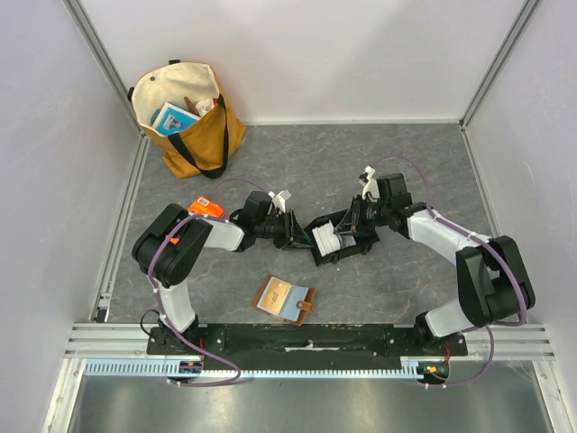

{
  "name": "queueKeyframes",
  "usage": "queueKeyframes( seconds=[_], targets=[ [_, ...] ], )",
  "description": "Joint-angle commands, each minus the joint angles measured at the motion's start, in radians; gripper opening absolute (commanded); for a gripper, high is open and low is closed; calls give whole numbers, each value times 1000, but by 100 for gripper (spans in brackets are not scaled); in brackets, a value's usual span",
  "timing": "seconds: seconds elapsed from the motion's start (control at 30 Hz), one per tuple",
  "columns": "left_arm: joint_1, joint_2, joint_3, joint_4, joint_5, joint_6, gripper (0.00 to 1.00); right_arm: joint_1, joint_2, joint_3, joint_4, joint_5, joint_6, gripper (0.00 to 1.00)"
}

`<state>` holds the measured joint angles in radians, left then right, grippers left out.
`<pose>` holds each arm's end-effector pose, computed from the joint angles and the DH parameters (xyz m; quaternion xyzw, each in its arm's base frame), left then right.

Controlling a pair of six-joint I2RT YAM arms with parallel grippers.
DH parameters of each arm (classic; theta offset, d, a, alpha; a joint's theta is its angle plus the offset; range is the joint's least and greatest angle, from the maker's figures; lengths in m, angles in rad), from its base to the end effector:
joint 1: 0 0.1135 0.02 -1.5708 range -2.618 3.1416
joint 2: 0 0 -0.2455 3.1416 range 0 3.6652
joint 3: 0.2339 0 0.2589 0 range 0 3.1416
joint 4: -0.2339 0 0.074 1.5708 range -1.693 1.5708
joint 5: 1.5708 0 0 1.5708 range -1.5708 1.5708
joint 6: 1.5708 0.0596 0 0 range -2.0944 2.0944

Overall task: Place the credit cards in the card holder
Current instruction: Pick up the credit card from the storage box.

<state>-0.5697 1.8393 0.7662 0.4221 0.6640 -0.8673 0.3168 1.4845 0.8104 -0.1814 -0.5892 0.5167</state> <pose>0.2785 -0.2220 0.0843 0.0175 0.8592 -0.4961 0.1236 0.2881 0.1293 0.1545 -0.0117 0.9020 0.3843 0.1962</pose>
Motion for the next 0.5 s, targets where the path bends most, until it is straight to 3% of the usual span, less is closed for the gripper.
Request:
queueKeyframes(
  seconds=[0.0,0.23,0.47],
  targets=[
    [-12,0,31,96,28,-35,34,-1,-23,-14,26,-109,22,15],
    [-13,-2,24,101,29,-35,34,-7,-20,-27,5,-49,3,0],
    [-12,-3,22,104,31,-35,34,-7,-10,-20,-3,-75,-9,0]
  ],
)
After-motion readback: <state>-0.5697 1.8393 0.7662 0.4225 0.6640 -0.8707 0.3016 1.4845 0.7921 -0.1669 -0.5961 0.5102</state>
